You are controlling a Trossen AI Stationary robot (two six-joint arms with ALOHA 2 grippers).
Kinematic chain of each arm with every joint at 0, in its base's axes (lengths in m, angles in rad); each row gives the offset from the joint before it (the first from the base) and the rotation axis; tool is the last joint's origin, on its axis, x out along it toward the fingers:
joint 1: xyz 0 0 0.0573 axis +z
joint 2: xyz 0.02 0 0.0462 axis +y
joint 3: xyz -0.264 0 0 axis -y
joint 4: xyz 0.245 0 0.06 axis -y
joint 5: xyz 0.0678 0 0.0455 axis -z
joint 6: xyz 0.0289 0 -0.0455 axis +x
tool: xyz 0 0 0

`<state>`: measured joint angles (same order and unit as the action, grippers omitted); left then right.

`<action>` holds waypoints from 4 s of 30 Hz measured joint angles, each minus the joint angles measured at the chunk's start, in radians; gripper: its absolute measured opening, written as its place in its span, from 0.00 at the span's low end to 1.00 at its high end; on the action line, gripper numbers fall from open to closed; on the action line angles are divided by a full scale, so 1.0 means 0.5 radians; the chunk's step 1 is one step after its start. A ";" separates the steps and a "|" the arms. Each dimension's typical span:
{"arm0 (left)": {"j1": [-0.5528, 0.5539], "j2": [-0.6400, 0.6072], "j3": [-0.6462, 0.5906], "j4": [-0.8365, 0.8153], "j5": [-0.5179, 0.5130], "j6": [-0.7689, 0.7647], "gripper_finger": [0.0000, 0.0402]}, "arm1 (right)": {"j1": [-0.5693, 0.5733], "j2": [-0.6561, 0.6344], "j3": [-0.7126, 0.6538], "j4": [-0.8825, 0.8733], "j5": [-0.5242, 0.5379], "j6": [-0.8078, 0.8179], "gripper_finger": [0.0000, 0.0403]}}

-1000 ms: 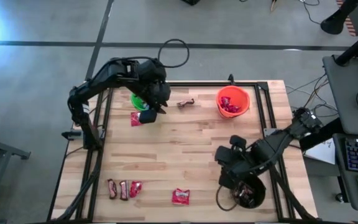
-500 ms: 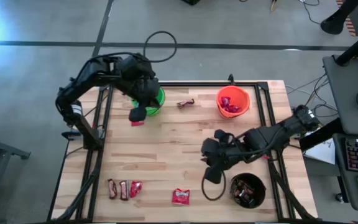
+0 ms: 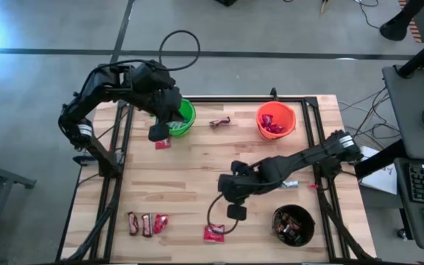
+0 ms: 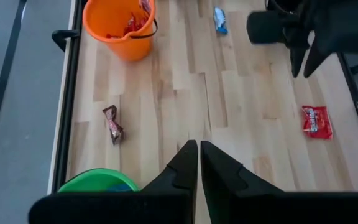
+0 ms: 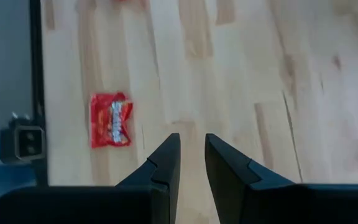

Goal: Sort candy
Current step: Put the red candy into the orange bucket

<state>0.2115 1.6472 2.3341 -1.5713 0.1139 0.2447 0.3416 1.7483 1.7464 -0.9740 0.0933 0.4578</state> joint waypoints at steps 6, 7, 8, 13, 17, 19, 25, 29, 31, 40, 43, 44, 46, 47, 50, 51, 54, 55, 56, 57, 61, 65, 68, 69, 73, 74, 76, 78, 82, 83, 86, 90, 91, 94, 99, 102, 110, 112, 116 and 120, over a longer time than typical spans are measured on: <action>0.002 0.000 0.000 0.000 -0.001 -0.087 0.00 | 0.000 0.090 0.000 0.054 -0.254 -0.180 0.16; 0.002 0.000 0.000 0.000 -0.001 -0.102 0.00 | 0.000 0.098 0.000 0.066 -0.292 -0.219 0.16; 0.002 0.000 0.000 0.000 -0.001 -0.118 0.00 | 0.000 0.105 0.000 0.081 -0.311 -0.250 0.16; 0.002 0.000 0.000 0.000 -0.062 -0.241 0.00 | 0.000 0.139 0.000 0.094 -0.314 -0.398 0.16; 0.002 0.000 0.000 0.000 -0.150 -0.307 0.00 | 0.000 0.182 0.000 0.107 -0.311 -0.506 0.16; 0.002 0.000 0.000 0.000 -0.156 -0.316 0.00 | 0.000 0.227 0.000 0.149 -0.313 -0.525 0.16; 0.002 0.003 0.000 0.000 -0.156 -0.378 0.00 | 0.015 0.381 0.000 0.257 -0.541 -0.570 0.17; 0.002 0.004 0.000 0.000 -0.157 -0.451 0.00 | 0.033 0.474 0.000 0.294 -0.626 -0.551 0.21; 0.002 0.004 0.000 0.000 -0.156 -0.469 0.00 | 0.045 0.502 0.000 0.299 -0.633 -0.551 0.24; 0.002 0.004 0.000 0.000 -0.156 -0.494 0.00 | 0.068 0.531 0.000 0.468 -0.643 -0.411 0.37; 0.002 0.004 0.000 0.000 -0.156 -0.491 0.00 | 0.067 0.531 0.000 0.615 -0.639 -0.329 0.40; 0.002 0.004 0.000 0.000 -0.156 -0.491 0.00 | 0.067 0.531 0.000 0.646 -0.637 -0.323 0.40; 0.002 0.004 0.000 0.000 -0.156 -0.489 0.00 | 0.067 0.531 0.000 0.684 -0.588 -0.322 0.41; 0.002 0.004 0.000 0.000 -0.155 -0.489 0.00 | 0.067 0.531 0.000 0.690 -0.553 -0.313 0.41; 0.002 0.004 0.002 0.000 -0.154 -0.488 0.00 | 0.067 0.531 0.000 0.717 -0.499 -0.268 0.41; 0.002 0.004 0.002 0.001 -0.154 -0.488 0.00 | 0.066 0.531 0.000 0.718 -0.499 -0.261 0.41; 0.002 0.004 0.002 0.000 -0.153 -0.488 0.00 | 0.067 0.531 0.000 0.717 -0.497 -0.255 0.41; 0.002 0.004 0.002 0.000 -0.153 -0.488 0.00 | 0.067 0.531 0.000 0.718 -0.495 -0.256 0.41; 0.002 0.004 0.002 0.000 -0.153 -0.488 0.00 | 0.067 0.531 0.000 0.718 -0.494 -0.255 0.41; 0.002 0.004 0.002 0.000 -0.153 -0.488 0.00 | 0.066 0.531 -0.005 0.725 -0.494 -0.255 0.41; 0.002 0.004 0.002 0.000 -0.153 -0.499 0.00 | 0.066 0.531 -0.065 0.733 -0.494 -0.233 0.41; 0.002 0.004 0.002 0.000 -0.142 -0.509 0.00 | 0.066 0.531 -0.151 0.779 -0.495 -0.228 0.41; 0.002 0.004 0.002 0.000 -0.141 -0.509 0.00 | 0.066 0.532 -0.202 0.863 -0.497 -0.208 0.41; 0.002 0.004 0.002 0.000 -0.142 -0.509 0.00 | 0.066 0.532 -0.222 0.907 -0.498 -0.198 0.41; 0.002 0.004 0.002 0.000 -0.141 -0.509 0.00 | 0.066 0.532 -0.293 0.971 -0.499 -0.178 0.41; 0.002 0.004 0.002 0.000 -0.141 -0.509 0.00 | 0.066 0.532 -0.302 0.972 -0.500 -0.178 0.41; 0.002 0.004 0.002 0.000 -0.140 -0.509 0.00 | 0.066 0.532 -0.317 0.977 -0.500 -0.179 0.41; 0.002 0.004 0.002 0.000 -0.140 -0.510 0.00 | 0.066 0.532 -0.331 0.984 -0.499 -0.179 0.41; 0.002 0.004 0.002 0.000 -0.140 -0.510 0.00 | 0.066 0.532 -0.408 1.117 -0.504 -0.163 0.41; 0.002 0.004 0.002 0.000 -0.140 -0.510 0.00 | 0.066 0.532 -0.433 1.140 -0.506 -0.145 0.41; 0.002 0.004 0.002 0.000 -0.139 -0.510 0.00 | 0.066 0.532 -0.484 1.194 -0.512 -0.121 0.41; 0.002 0.004 0.002 0.001 -0.139 -0.510 0.00 | 0.067 0.532 -0.527 1.236 -0.532 -0.113 0.41; 0.002 0.004 0.002 0.000 -0.139 -0.510 0.00 | 0.067 0.532 -0.543 1.254 -0.549 -0.113 0.41; 0.002 0.004 0.002 0.000 -0.139 -0.510 0.00 | 0.075 0.532 -0.586 1.309 -0.553 -0.109 0.41; 0.002 0.004 0.002 0.000 -0.139 -0.510 0.00 | 0.098 0.532 -0.589 1.324 -0.560 -0.112 0.41; 0.002 0.004 0.002 0.000 -0.138 -0.510 0.00 | 0.108 0.532 -0.589 1.326 -0.570 -0.113 0.41; 0.002 0.004 0.000 0.001 -0.138 -0.510 0.00 | 0.126 0.656 -0.587 1.392 -0.600 -0.112 0.41; 0.002 0.005 0.000 0.001 -0.137 -0.510 0.00 | 0.134 0.679 -0.562 1.400 -0.597 -0.103 0.41; 0.002 0.005 0.000 0.001 -0.137 -0.509 0.00 | 0.138 0.711 -0.545 1.404 -0.591 -0.094 0.41; 0.002 0.005 0.000 0.000 -0.137 -0.509 0.00 | 0.137 0.713 -0.544 1.396 -0.607 -0.094 0.36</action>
<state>0.2126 1.6497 2.3341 -1.5711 0.0452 -0.0096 0.4099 2.1046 1.4742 -0.2760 -0.2104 0.4107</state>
